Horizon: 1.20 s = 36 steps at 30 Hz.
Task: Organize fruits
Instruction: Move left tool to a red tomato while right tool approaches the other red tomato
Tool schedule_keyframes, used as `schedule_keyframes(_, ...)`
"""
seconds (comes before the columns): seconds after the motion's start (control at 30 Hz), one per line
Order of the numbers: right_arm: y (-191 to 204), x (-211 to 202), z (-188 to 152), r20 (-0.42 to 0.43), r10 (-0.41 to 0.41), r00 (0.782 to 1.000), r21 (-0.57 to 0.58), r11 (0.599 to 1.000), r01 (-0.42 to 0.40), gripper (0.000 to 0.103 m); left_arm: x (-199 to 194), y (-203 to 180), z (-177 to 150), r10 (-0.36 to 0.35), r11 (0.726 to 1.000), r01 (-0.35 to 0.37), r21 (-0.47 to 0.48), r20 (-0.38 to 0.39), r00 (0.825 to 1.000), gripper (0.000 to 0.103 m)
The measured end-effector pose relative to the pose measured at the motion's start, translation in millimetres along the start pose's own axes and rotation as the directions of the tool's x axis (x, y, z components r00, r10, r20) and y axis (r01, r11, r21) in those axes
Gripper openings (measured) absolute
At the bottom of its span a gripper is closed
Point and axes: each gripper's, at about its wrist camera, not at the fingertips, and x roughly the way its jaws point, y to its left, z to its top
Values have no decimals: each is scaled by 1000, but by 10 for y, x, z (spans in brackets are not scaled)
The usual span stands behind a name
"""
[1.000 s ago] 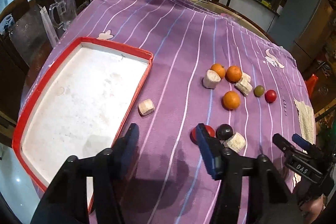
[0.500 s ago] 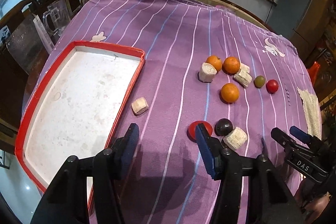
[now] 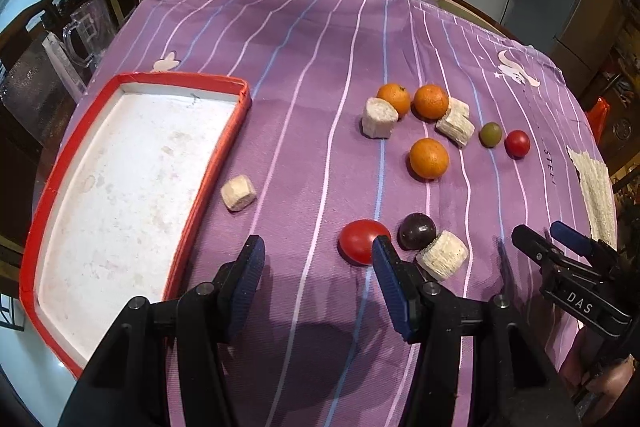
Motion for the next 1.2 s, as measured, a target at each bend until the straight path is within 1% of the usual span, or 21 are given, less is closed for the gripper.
schedule_keyframes(0.37,-59,70,13,-6,18,1000,10,1000,-18,84,96,-71,-11,4,1000,-4,-1,-20,1000,55)
schedule_keyframes(0.6,-102,89,4,-9,25,1000,18,1000,-24,84,122,-60,-34,-10,1000,9,-15,-28,1000,55)
schedule_keyframes(0.77,-151,70,51,7,22,1000,11,1000,-23,84,78,1,-47,-72,997,72,-22,-9,997,55)
schedule_keyframes(0.87,-215,46,116,24,19,1000,8,1000,-19,84,64,2,-66,-106,994,106,-1,-3,994,55)
schedule_keyframes(1.07,-301,87,290,49,15,999,-21,1000,-14,84,150,-95,-38,-162,986,163,31,-14,987,54)
schedule_keyframes(1.13,-320,105,373,64,7,998,-35,999,-4,80,203,-146,-27,-170,984,171,53,-23,985,49)
schedule_keyframes(1.2,-342,142,462,70,-5,998,-44,999,9,74,270,-207,-19,-182,980,184,76,-41,983,44)
